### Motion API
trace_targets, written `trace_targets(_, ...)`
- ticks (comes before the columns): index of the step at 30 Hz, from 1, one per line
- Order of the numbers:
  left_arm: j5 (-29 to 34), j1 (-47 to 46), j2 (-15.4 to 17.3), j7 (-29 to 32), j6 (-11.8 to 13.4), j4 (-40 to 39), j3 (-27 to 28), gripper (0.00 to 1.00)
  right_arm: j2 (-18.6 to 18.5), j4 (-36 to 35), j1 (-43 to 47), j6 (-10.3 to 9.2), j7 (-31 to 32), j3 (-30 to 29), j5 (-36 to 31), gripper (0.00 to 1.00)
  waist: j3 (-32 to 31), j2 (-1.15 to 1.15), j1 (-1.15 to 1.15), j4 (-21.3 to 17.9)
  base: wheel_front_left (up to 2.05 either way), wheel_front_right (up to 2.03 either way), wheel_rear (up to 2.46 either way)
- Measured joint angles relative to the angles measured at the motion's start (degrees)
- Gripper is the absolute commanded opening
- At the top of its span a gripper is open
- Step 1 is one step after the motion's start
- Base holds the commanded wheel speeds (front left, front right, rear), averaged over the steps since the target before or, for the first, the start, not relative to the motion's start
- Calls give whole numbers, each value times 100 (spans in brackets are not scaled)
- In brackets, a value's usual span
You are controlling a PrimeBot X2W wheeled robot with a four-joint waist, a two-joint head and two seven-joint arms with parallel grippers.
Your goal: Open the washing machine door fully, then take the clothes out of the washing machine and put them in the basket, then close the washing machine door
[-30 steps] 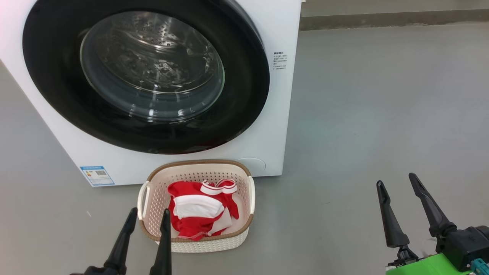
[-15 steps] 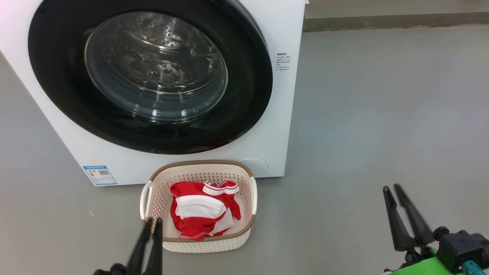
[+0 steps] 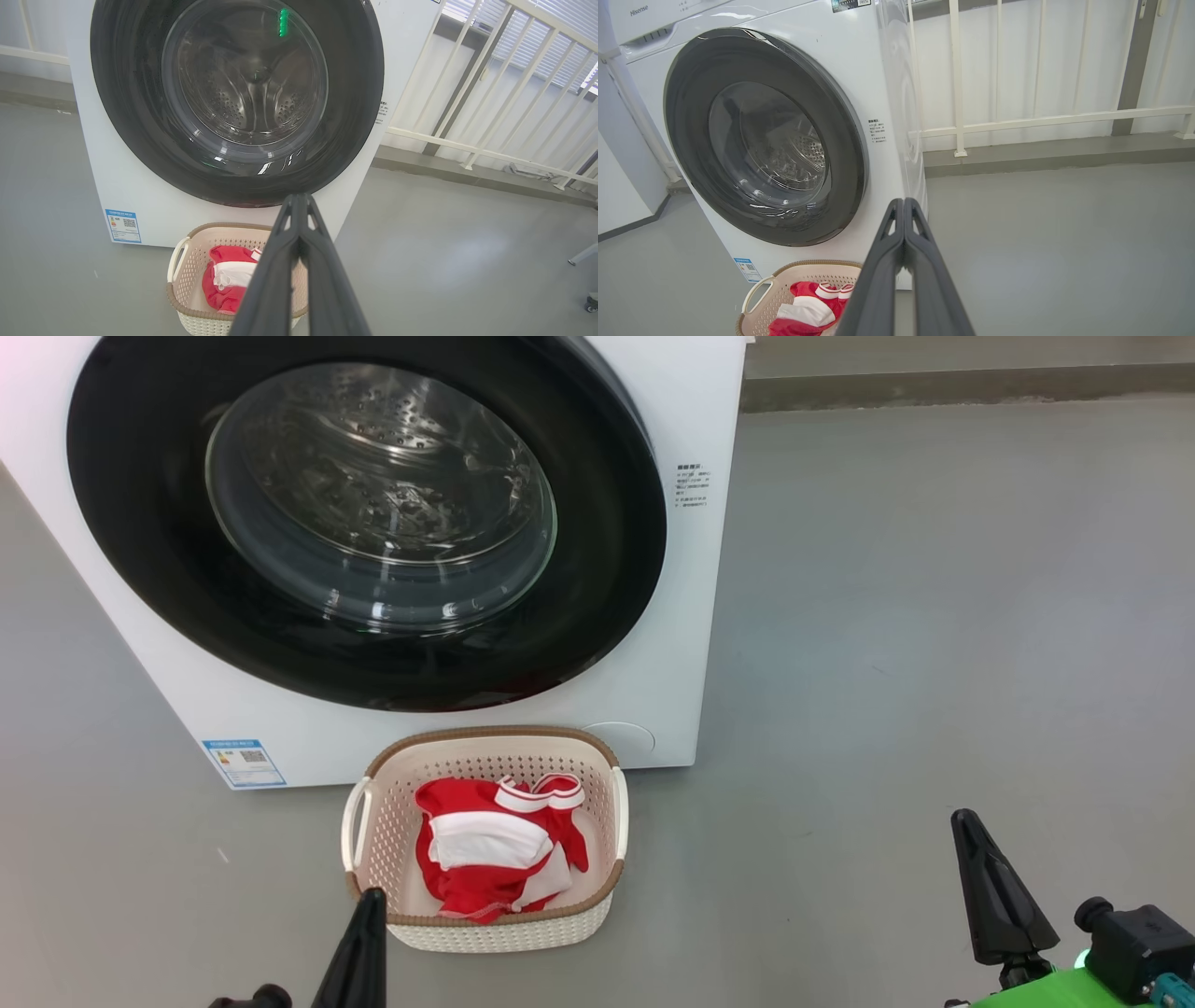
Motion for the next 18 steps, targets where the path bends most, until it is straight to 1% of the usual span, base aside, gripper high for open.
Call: trace_targets(18,-1213,-62,10,249,-85,191,123,0,-45,180,-137,-1,253,0,1239,0,22,0,0,-2,0,0,0)
